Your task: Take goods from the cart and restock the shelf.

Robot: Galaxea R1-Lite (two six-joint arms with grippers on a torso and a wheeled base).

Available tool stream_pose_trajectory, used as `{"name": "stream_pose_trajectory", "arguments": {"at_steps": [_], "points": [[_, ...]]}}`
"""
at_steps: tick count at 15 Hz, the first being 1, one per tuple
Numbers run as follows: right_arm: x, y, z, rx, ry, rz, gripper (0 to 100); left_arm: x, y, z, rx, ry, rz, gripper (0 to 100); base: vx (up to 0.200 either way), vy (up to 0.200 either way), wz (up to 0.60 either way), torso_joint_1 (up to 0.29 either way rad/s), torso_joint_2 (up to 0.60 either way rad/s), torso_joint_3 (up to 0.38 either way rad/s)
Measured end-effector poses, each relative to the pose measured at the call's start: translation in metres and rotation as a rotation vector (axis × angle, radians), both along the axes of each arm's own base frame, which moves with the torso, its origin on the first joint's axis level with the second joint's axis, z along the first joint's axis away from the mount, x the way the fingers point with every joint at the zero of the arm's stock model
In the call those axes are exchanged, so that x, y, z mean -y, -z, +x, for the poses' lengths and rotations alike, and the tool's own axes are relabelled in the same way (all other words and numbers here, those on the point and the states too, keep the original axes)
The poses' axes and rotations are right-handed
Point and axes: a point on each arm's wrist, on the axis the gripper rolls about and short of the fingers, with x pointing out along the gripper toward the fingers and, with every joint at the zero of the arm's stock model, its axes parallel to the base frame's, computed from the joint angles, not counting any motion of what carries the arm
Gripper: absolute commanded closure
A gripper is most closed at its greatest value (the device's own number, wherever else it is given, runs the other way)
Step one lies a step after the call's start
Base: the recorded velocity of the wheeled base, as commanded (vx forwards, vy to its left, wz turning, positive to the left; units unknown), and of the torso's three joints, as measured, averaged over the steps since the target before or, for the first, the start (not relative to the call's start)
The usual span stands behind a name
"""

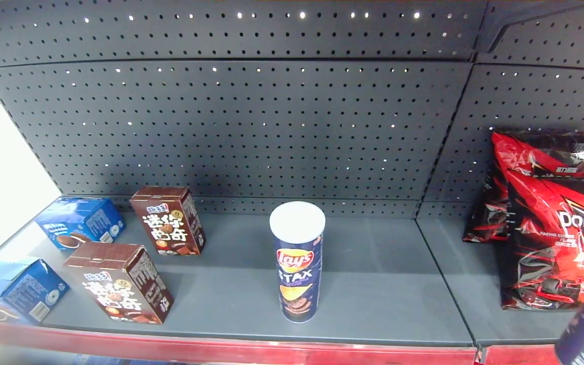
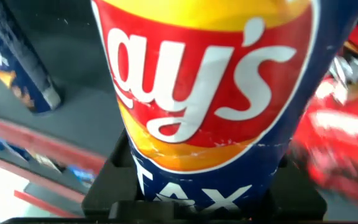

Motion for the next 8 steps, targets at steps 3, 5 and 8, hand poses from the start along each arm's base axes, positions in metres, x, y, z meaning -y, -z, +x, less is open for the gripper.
{"name": "stream_pose_trajectory", "arguments": {"at_steps": [3,5,8], "points": [[-0.017,-0.002,0.055,0.034,-0.095,0.019,100,0.000,0.000,0.000,0.000,0.000,0.000,0,0.000,0.000,0.00,0.000,0.00,0.000],[-0.032,0.003,0.082,0.040,-0.193,0.028,100,0.000,0.000,0.000,0.000,0.000,0.000,0,0.000,0.000,0.00,0.000,0.00,0.000],[-0.057,0.013,0.113,0.026,-0.301,0.030,100,0.000,0.000,0.000,-0.001,0.000,0.000,0,0.000,0.000,0.00,0.000,0.00,0.000]]}}
